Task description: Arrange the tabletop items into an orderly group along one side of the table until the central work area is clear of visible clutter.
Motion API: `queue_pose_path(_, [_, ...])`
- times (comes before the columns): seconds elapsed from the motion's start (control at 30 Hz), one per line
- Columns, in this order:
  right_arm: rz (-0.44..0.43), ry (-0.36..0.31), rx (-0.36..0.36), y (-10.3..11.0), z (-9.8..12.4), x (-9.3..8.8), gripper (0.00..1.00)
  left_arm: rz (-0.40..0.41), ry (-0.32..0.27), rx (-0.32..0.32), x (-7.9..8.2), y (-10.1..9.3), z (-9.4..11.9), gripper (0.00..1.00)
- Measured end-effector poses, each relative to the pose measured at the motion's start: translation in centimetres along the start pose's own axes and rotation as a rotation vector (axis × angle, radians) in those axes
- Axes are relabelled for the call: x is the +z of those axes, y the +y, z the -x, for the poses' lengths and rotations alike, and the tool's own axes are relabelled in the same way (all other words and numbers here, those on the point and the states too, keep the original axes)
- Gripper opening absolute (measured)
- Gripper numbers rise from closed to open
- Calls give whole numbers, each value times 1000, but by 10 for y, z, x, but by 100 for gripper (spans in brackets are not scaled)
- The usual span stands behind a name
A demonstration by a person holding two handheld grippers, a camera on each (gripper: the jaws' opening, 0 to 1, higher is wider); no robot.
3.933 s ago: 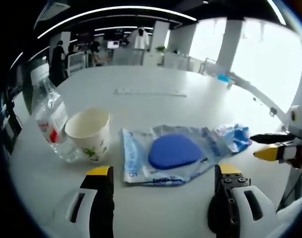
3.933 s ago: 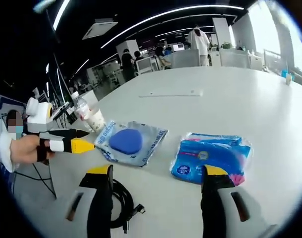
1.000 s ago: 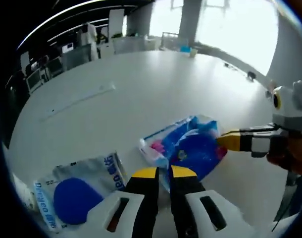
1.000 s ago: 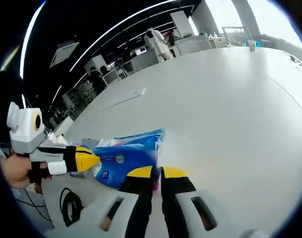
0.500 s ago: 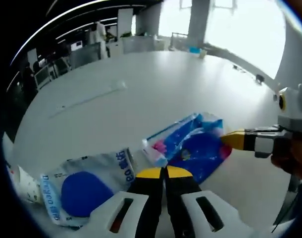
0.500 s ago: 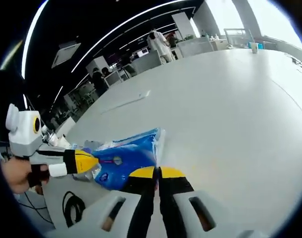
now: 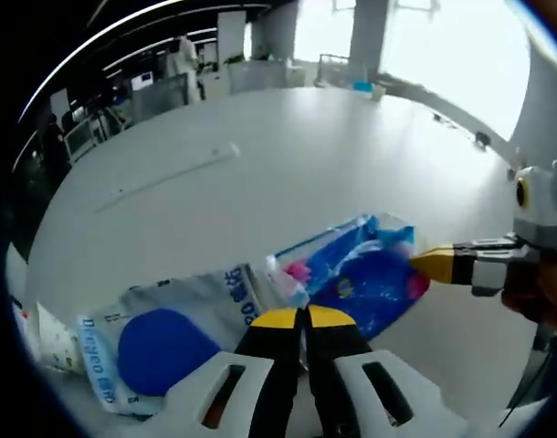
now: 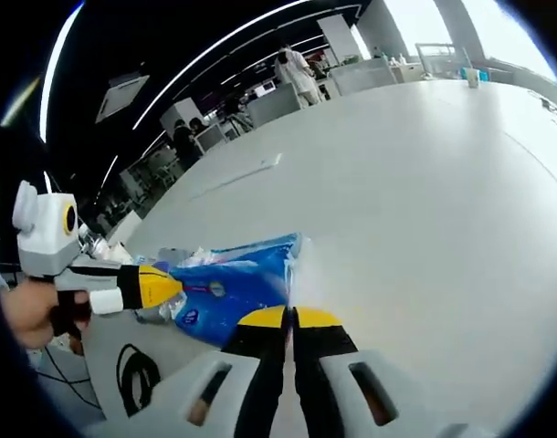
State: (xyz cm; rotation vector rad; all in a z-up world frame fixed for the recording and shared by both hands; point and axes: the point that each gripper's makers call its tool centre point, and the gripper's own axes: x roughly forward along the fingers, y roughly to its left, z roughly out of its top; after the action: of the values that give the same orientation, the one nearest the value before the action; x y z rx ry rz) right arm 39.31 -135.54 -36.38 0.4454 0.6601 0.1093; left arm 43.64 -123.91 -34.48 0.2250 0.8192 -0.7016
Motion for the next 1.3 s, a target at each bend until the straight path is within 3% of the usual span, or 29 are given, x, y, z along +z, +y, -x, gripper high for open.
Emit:
queue_pose_path(0.2, [-7, -2, 2, 0, -1, 0, 0, 7, 3, -8, -2, 0, -1, 0])
queue_pose_path(0.3, [5, 6, -3, -1, -1, -1, 2, -42, 22, -26, -5, -1, 0, 2])
queue_pose_path(0.5, [56, -47, -12, 4, -3, 5, 30, -41, -26, -7, 1, 2, 3, 30])
queue_pose_path(0.63, [70, -80, -6, 9, -1, 9, 45, -63, -57, -8, 4, 3, 9, 36])
queue_pose_path(0.7, [78, -91, 0, 11, 0, 10, 51, -68, -96, 2, 8, 5, 13, 47])
queue_pose_path(0.8, [54, -77, 8, 13, -1, 7, 64, -60, -98, 43, 6, 14, 16, 71])
queue_pose_path(0.87, [65, -84, 10, 15, 0, 9, 67, -37, -101, 56, 4, 20, 19, 84])
queue_pose_path(1.03, [90, -108, 37, 28, 9, 15, 72, -18, -134, 36, 5, 23, 29, 95])
queue_pose_path(1.17, [116, -106, 52, 35, 12, 16, 72, -40, -160, 34, 4, 28, 39, 97])
queue_pose_path(1.3, [127, -104, 59, 40, 15, 16, 71, 22, -217, 56, 8, 42, 55, 97])
